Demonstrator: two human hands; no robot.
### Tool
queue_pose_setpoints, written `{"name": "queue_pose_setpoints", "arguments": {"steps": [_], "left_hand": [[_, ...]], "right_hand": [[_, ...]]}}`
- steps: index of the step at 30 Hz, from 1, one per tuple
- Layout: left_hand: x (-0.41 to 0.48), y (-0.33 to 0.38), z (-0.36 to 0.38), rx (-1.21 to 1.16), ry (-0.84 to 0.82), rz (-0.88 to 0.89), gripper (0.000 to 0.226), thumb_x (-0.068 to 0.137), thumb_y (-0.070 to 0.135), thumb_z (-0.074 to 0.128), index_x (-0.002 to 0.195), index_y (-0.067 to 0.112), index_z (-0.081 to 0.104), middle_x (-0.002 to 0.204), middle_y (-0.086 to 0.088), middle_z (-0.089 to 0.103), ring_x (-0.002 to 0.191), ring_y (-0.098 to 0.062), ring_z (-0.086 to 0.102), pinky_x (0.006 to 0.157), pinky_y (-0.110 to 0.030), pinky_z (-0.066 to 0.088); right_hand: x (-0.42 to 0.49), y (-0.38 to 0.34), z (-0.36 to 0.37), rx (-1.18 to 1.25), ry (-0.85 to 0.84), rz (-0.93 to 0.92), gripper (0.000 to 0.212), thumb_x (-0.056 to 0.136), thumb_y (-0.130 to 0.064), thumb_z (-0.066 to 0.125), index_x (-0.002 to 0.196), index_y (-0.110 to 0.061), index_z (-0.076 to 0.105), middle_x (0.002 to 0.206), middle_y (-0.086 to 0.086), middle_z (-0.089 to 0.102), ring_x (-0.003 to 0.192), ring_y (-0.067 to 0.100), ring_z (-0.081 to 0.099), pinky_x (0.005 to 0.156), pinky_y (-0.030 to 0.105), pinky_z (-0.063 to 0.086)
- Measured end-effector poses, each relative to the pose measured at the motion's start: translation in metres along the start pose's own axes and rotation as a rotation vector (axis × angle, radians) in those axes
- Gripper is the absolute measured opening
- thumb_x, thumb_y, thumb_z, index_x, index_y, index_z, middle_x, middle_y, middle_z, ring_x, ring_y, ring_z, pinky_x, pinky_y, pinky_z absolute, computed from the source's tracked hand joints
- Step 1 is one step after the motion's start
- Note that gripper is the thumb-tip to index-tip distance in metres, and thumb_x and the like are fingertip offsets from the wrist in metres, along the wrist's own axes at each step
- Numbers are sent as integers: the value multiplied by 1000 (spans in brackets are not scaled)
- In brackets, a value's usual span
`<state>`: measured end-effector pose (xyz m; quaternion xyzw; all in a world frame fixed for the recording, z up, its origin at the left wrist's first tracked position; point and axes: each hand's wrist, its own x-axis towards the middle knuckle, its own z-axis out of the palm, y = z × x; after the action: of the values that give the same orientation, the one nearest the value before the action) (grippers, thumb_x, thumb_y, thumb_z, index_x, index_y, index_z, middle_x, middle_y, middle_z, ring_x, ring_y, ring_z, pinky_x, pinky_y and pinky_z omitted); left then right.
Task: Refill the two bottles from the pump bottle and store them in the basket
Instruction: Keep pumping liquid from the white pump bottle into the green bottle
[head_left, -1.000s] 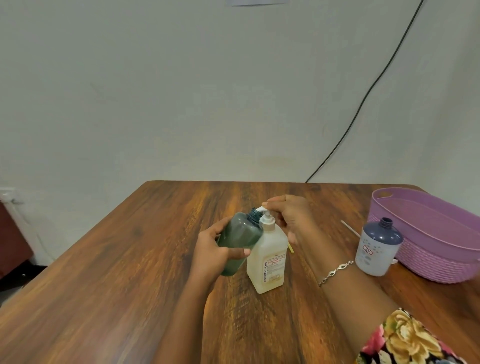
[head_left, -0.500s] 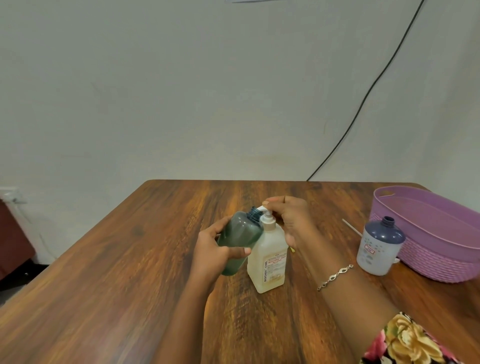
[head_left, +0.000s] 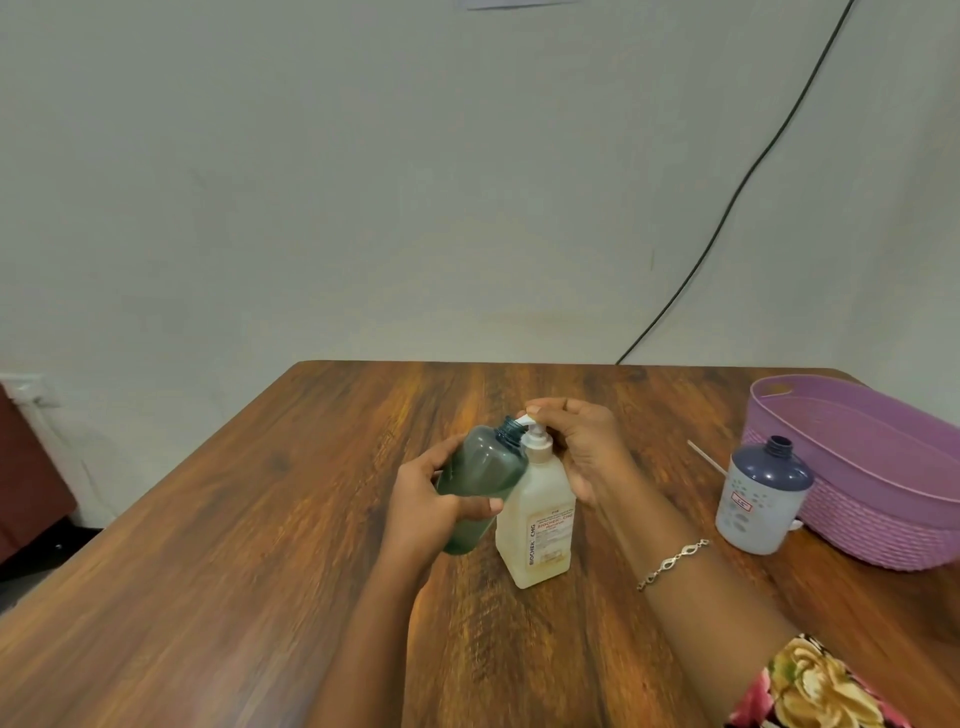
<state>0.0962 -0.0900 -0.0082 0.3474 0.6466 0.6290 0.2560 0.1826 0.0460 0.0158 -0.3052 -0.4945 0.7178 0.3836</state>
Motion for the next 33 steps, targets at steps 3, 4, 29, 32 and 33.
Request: {"name": "queue_pose_setpoints", "arguments": {"steps": [3,4,29,32,33], "left_hand": [[-1,2,0,7,-4,0,71,59,-7,77,120,22,56,106,11,57,94,-3,52,66,-21,41],[-2,3,0,7,-7,0,70,60,-7,77,121,22,56,106,11,57,94,-4,51,66,-21,41],[-1,-1,0,-1,-7,-11,70,60,-6,77,122,20,56,109,8,58,95,-5,52,68,-22,41],[0,0,1,17,-9,-11,71,61,-4,77,124,19,55,109,8,57,95,-5,51,68,-24,42],[0,2,1,17,-13,-12,71,61,-4,77,124,19,55,108,9,56,94,-5,51,69,-24,42]], "right_hand": [[-2,-2,0,28,-20,14,9,79,7,61,76,-1,64,71,12,63,64,20,58,66,35,51],[-3,-5,-1,53,-28,28,8,79,6,61,75,0,63,67,10,61,61,19,57,61,32,51],[-2,-9,1,-103,-9,2,18,77,15,57,74,-2,62,69,10,58,63,17,52,63,29,47],[-4,-11,0,-71,-25,28,17,77,15,57,75,-1,62,69,10,58,62,16,52,63,28,48],[-4,-13,0,-54,-33,28,16,78,14,57,75,-1,62,68,10,57,61,16,52,63,28,47]]}}
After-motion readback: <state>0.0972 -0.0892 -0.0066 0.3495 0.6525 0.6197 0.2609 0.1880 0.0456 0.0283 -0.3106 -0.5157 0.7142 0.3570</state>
